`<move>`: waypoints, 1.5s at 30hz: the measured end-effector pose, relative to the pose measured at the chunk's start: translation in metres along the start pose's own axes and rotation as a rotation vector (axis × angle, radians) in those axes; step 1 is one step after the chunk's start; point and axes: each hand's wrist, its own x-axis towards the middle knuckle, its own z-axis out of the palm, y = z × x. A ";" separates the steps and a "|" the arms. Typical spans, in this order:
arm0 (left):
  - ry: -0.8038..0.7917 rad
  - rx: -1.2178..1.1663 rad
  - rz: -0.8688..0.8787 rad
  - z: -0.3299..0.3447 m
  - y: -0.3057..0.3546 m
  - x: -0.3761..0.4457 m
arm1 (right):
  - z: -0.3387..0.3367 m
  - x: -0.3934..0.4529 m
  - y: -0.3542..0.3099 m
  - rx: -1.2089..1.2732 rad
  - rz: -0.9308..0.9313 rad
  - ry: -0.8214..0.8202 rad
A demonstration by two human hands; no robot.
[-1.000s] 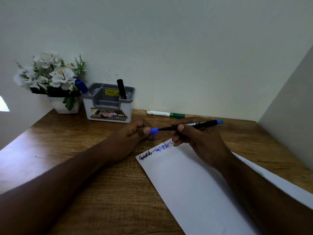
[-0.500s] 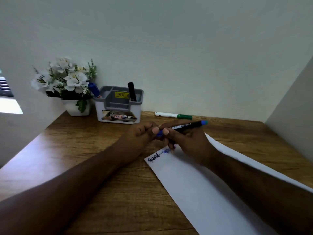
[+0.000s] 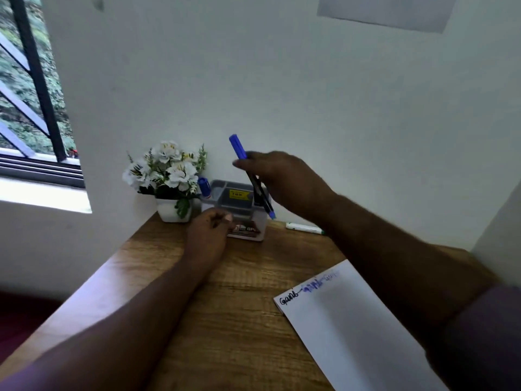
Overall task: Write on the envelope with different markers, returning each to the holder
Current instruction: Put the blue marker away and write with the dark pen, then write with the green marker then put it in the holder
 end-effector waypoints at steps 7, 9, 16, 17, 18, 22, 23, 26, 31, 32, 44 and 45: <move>0.021 0.047 0.010 0.002 -0.006 0.003 | 0.027 0.054 0.020 0.181 0.324 0.111; 0.029 0.073 0.019 0.003 -0.006 0.003 | 0.039 0.055 0.022 0.185 0.377 0.067; 0.028 0.138 0.060 0.004 0.000 -0.003 | 0.049 0.034 0.028 0.445 0.416 0.023; 0.018 0.149 0.068 0.004 0.001 -0.004 | 0.046 0.030 0.031 0.486 0.427 0.060; 0.006 0.159 0.074 0.004 0.001 -0.005 | 0.044 0.024 0.035 0.520 0.446 0.103; -0.004 0.169 0.078 0.003 0.004 -0.006 | 0.038 -0.002 0.051 0.514 0.500 0.181; -0.005 0.174 0.077 0.003 0.005 -0.006 | 0.038 -0.008 0.054 0.496 0.507 0.171; -0.009 0.191 0.088 0.003 0.006 -0.007 | 0.036 -0.026 0.063 0.465 0.546 0.181; -0.033 0.238 0.139 0.005 0.004 -0.007 | 0.041 -0.060 0.086 0.170 0.618 -0.176; -0.037 0.256 0.158 0.006 0.003 -0.007 | 0.046 -0.067 0.090 0.077 0.646 -0.344; -0.313 0.331 0.447 0.029 0.017 -0.032 | 0.026 -0.093 0.051 0.458 0.636 0.018; -0.348 0.283 0.430 0.034 0.020 -0.036 | 0.020 -0.097 0.037 0.657 0.645 0.119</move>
